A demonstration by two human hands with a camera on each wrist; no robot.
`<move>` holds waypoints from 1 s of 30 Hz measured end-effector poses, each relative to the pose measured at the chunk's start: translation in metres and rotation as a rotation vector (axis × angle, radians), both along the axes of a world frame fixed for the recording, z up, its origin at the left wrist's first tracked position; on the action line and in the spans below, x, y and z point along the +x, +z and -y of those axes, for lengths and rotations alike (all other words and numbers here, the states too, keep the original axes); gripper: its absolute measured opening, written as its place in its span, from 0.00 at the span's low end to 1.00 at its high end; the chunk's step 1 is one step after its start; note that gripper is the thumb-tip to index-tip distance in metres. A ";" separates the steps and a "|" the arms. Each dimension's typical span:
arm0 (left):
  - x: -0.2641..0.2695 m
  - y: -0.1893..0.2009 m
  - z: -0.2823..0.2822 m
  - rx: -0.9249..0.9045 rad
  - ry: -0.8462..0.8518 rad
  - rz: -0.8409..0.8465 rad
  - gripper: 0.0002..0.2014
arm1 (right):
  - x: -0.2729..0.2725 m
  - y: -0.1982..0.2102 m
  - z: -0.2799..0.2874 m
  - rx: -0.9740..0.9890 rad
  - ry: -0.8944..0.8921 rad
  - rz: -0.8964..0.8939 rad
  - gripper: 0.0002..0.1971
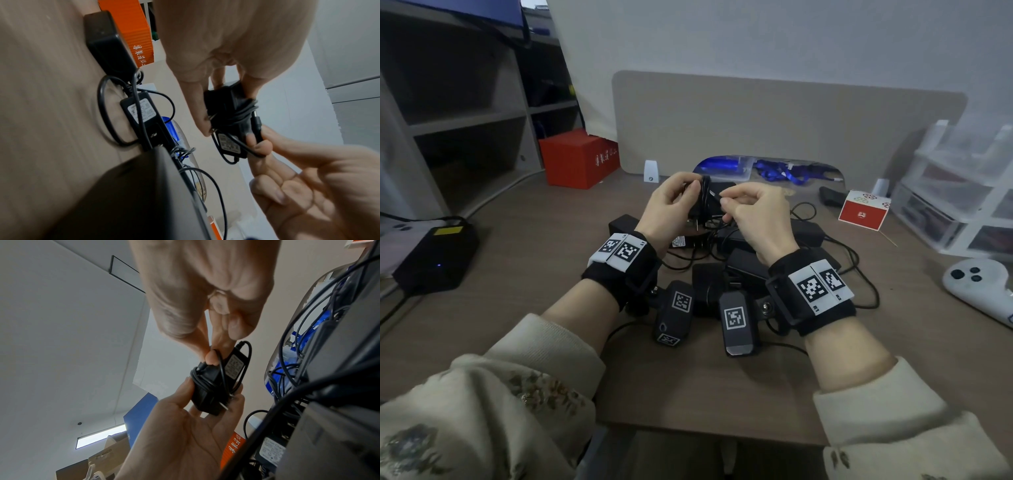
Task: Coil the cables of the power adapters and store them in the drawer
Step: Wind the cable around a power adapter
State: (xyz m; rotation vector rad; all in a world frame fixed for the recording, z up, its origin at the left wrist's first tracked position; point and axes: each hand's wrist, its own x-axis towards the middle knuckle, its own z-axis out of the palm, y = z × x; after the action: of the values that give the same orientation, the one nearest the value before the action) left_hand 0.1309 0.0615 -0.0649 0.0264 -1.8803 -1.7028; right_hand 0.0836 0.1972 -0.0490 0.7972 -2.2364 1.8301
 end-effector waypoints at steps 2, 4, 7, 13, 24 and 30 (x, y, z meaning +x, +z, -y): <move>0.001 0.001 0.000 0.023 -0.017 -0.016 0.07 | 0.001 0.001 0.000 -0.004 0.000 -0.004 0.07; 0.001 0.001 0.001 0.081 -0.059 -0.002 0.07 | 0.001 0.001 -0.001 -0.011 0.005 -0.007 0.07; 0.000 0.001 0.001 0.136 -0.102 0.036 0.12 | 0.001 0.002 -0.001 -0.027 0.014 -0.012 0.08; -0.002 -0.001 -0.001 0.148 -0.017 0.062 0.10 | 0.003 -0.002 0.002 0.021 0.039 -0.005 0.07; -0.001 0.000 -0.001 0.116 0.003 0.145 0.04 | -0.002 -0.006 -0.001 0.091 -0.051 -0.167 0.04; 0.001 0.002 0.000 0.134 -0.043 0.160 0.02 | -0.001 -0.006 0.003 -0.038 0.173 0.139 0.05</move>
State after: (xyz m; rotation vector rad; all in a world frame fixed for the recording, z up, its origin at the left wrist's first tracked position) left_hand 0.1319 0.0615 -0.0631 0.1816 -1.8886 -1.9033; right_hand 0.0827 0.1944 -0.0553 0.9093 -2.2703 2.0592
